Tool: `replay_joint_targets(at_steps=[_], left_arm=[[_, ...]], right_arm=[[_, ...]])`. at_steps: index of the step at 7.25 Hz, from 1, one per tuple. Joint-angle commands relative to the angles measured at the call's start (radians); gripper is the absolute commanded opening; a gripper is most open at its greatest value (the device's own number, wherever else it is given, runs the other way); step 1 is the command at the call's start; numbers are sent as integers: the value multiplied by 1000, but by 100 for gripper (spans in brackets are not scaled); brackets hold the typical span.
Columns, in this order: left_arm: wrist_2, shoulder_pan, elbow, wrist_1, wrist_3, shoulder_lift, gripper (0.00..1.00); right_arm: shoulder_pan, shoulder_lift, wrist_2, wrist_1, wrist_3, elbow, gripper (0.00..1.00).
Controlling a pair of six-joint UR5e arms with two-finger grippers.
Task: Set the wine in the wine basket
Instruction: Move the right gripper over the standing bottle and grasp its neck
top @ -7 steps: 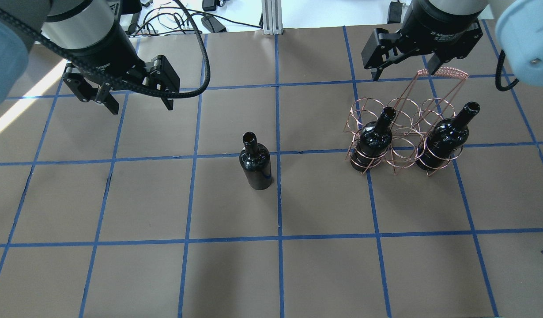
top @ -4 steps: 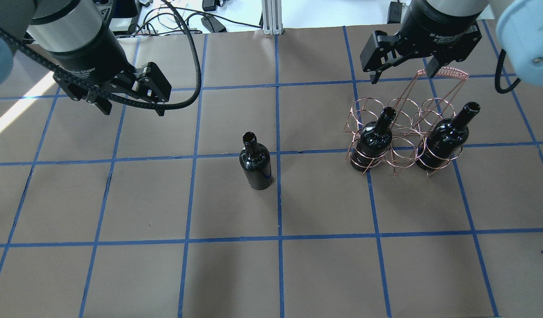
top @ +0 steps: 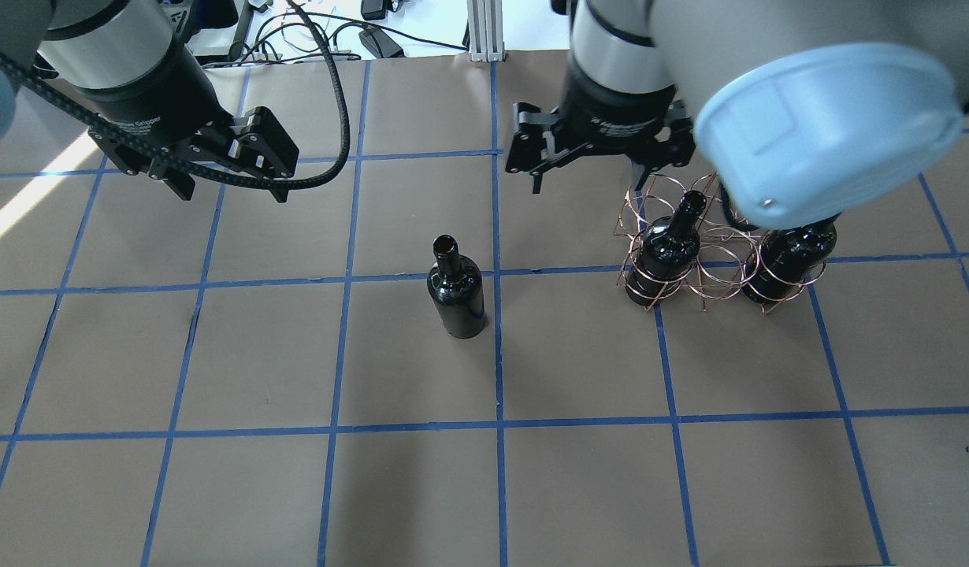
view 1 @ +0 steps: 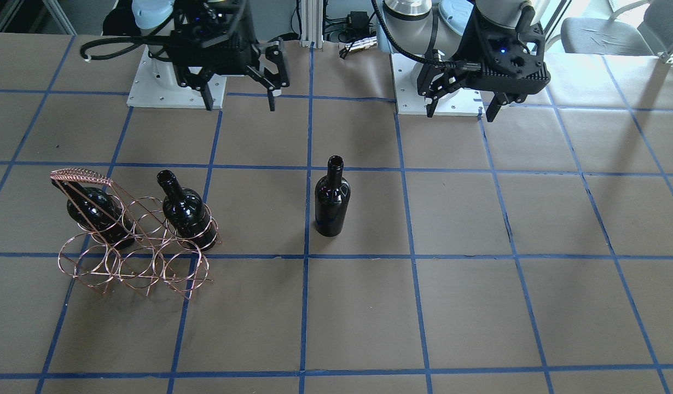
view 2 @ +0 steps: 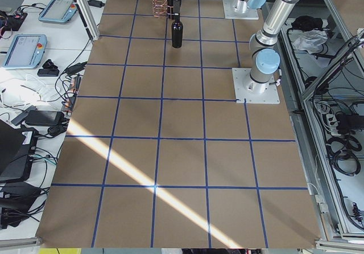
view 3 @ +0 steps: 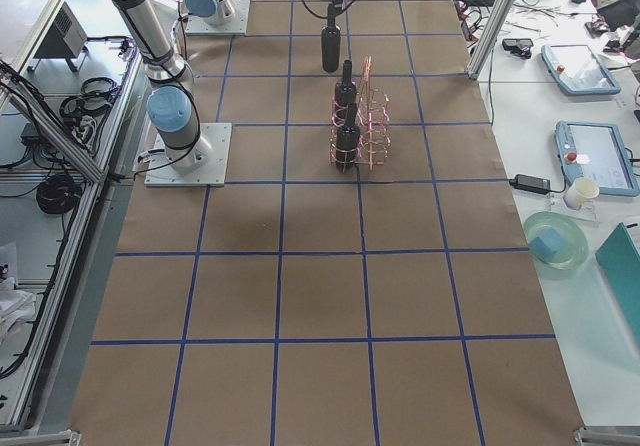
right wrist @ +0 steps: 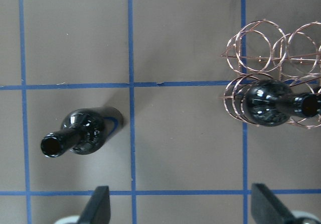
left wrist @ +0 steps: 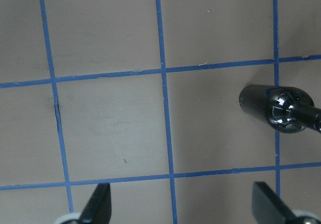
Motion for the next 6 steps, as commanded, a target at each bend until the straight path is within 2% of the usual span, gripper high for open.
replay_joint_targets(at_steps=[1, 3, 5, 6], left_arm=[[4, -3, 0, 8, -19, 0, 100], [7, 2, 0, 8, -13, 1, 100], [7, 13, 0, 8, -8, 3, 100], [6, 13, 0, 8, -7, 3, 100]], right_arm=[[171, 143, -13, -83, 238, -60, 100], [178, 228, -13, -130, 261, -64, 100], [178, 237, -12, -135, 261, -39, 100], [175, 237, -12, -159, 260, 2, 100]])
